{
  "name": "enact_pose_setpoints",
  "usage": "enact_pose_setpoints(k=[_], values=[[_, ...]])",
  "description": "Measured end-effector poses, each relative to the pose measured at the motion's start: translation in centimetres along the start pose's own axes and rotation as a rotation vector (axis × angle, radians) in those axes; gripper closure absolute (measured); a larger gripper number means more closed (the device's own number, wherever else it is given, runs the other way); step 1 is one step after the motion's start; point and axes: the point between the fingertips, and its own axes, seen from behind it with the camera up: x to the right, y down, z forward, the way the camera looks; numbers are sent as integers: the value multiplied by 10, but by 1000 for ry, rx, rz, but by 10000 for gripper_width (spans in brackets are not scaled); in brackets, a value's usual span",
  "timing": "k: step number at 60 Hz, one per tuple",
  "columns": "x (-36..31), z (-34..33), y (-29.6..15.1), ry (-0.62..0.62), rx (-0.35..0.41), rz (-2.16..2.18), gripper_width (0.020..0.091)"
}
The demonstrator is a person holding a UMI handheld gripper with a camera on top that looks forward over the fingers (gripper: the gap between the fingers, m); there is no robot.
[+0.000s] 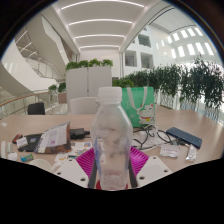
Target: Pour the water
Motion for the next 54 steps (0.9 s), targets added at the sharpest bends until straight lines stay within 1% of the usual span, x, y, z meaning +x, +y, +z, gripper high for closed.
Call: enact_pose_setpoints(k=[3,9,10,11,14,16,20,26,29,30,32,33,35,38,39,40,41,43,51,54], values=[[-3,4,14,-13,-5,-1,625],[-13,-2,21,-21,6,-19,623],[-13,2,22,-19,1,-24,623],[-4,9,34,-15,-2,-30,623],[-3,8,44,-8,-18,-36,622],[-1,12,41,-4,8,-26,624],[5,6,45,-5,23,11,622],[-5,2,41,-6,23,10,620],[-6,7,40,-2,11,5,596],[-13,-4,38,0,2,7,585],[-11,-5,44,3,-32,12,568],[-10,-7,48,5,-57,15,547],[-9,-10,56,7,-103,24,474],[-14,-19,61,-5,-139,45,298],[-15,-24,61,-9,-144,52,252],[-17,-29,62,-13,-149,60,252],[-10,-15,62,-13,-155,65,264],[-21,-45,63,-13,-172,73,279],[-27,-108,65,3,-214,73,272],[-33,-138,58,4,-218,70,269]])
